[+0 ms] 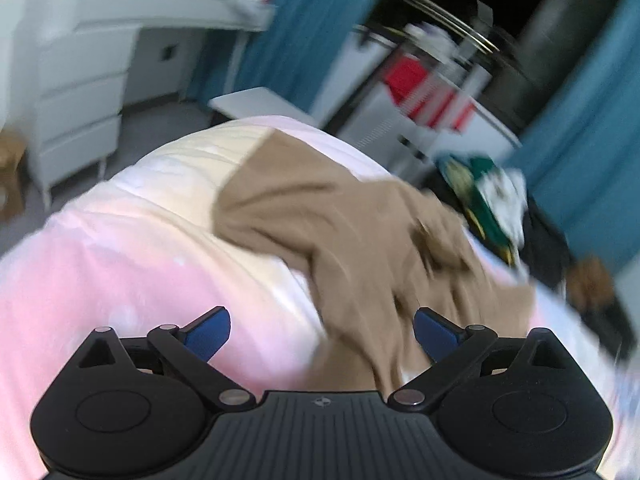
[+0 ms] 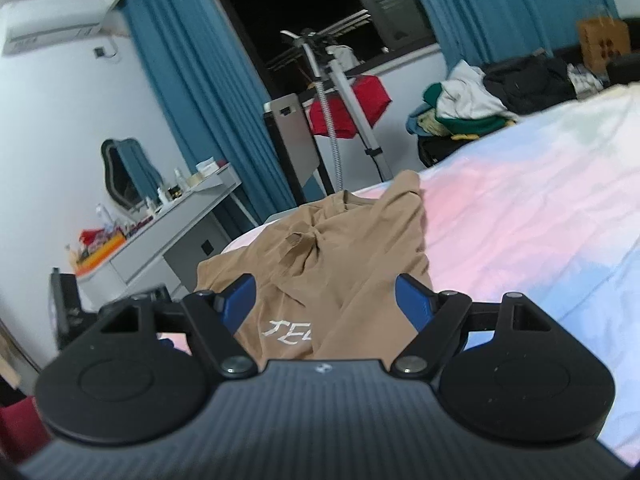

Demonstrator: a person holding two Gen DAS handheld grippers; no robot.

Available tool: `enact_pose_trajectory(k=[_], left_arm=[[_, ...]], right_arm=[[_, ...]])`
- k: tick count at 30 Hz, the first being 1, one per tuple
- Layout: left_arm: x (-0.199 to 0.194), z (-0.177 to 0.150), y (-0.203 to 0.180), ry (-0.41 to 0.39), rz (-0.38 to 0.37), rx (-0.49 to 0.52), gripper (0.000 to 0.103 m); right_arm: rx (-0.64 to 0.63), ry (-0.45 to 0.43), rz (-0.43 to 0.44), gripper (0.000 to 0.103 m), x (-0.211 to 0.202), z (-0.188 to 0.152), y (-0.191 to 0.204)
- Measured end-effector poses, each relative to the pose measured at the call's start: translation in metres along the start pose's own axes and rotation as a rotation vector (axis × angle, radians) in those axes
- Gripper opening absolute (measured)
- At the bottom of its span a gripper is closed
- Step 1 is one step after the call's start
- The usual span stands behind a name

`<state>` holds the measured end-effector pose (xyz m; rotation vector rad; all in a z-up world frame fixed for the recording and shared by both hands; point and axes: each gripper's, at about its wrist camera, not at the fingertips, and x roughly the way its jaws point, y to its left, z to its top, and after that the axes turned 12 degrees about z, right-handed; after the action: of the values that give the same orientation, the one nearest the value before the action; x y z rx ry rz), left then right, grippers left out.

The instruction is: Fold clothes

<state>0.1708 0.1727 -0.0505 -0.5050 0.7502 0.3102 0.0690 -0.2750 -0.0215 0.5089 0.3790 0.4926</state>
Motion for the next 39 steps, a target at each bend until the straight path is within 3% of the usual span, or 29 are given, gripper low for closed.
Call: enact_pose_trajectory(k=[3, 7, 9, 15, 16, 18, 19, 21, 26, 30, 33, 39], left_arm=[[0.031, 0.017, 0.012, 0.036, -0.032, -0.108, 0.096], [0.074, 0.022, 0.023, 0.141, -0.105, -0.269, 0.096], [0.086, 0.023, 0.018, 0.099, -0.094, -0.270, 0.096], [0.113, 0.037, -0.001, -0.063, 0.029, -0.198, 0.092], [0.117, 0.040, -0.005, -0.089, 0.059, -0.180, 0.087], [0.125, 0.046, -0.012, -0.140, 0.118, -0.142, 0.059], [0.128, 0.049, -0.015, -0.164, 0.144, -0.123, 0.051], [0.130, 0.055, -0.020, -0.192, 0.180, -0.082, 0.011], [0.116, 0.065, -0.047, -0.299, 0.203, 0.111, 0.004], [0.086, 0.055, -0.113, -0.507, 0.178, 0.437, 0.004], [0.067, 0.035, -0.174, -0.594, 0.094, 0.636, 0.004], [0.054, -0.039, -0.288, -0.577, -0.109, 0.924, 0.004]], right_arm=[[0.048, 0.005, -0.019, 0.080, 0.000, -0.001, -0.010], [0.085, 0.012, -0.024, 0.080, 0.003, -0.003, -0.019], [0.088, 0.019, -0.028, 0.080, 0.006, -0.005, -0.020], [0.080, 0.054, -0.046, 0.080, 0.019, -0.012, -0.024], [0.080, 0.061, -0.050, 0.080, 0.021, -0.013, -0.024], [0.082, 0.071, -0.057, 0.080, 0.025, -0.014, -0.026], [0.085, 0.075, -0.059, 0.080, 0.026, -0.014, -0.027], [0.098, 0.074, -0.055, 0.080, 0.028, -0.013, -0.029], [0.120, 0.074, -0.046, 0.080, 0.033, -0.011, -0.032], [0.142, 0.062, -0.036, 0.080, 0.029, -0.008, -0.033], [0.161, 0.052, -0.044, 0.080, 0.023, -0.008, -0.036], [0.218, 0.030, -0.073, 0.080, 0.015, -0.006, -0.047]])
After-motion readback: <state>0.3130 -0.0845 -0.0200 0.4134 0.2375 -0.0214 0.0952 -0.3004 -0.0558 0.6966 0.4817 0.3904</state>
